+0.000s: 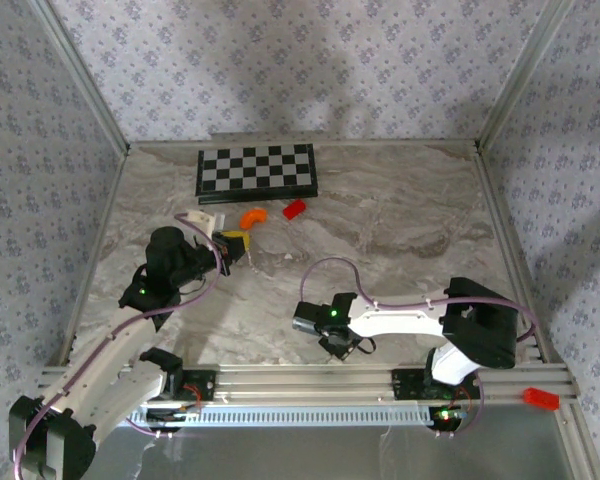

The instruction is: Put the keys on the keyring

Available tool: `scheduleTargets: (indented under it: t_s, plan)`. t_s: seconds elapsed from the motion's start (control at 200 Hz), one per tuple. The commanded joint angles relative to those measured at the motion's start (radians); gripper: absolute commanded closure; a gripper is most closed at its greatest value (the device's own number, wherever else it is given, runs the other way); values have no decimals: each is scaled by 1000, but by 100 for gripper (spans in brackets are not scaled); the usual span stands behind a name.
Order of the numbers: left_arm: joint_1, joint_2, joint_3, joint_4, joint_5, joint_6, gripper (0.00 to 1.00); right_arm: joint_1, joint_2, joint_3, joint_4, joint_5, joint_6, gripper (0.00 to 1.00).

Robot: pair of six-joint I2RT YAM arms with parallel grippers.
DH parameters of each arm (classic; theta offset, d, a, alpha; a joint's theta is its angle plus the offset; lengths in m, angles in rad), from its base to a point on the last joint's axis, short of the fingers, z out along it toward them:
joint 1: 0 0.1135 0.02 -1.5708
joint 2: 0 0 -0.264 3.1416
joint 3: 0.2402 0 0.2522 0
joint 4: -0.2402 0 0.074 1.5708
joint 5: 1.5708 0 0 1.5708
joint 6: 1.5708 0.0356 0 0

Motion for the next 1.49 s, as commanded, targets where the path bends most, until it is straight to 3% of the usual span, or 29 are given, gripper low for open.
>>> scheduleTargets:
  t_s: [0.0,0.61,1.039,1.284,1.489]
  plan:
    - [-7,-7,2,53,23,3,100,7,5,15,-30,27,15,80]
    - [-10,-20,8,37,20,5,100,13,-94,-11,1,44,23,98]
    - [-53,-22,42,53,55,10,100,31,-492,-94,248,-87,-174,100]
    - [-131,-34,58,113,112,32,100,11,-638,-17,195,-203,-352,100]
    - [-304,-8,98,115,147,139,100,-49,-648,56,158,-269,-406,100]
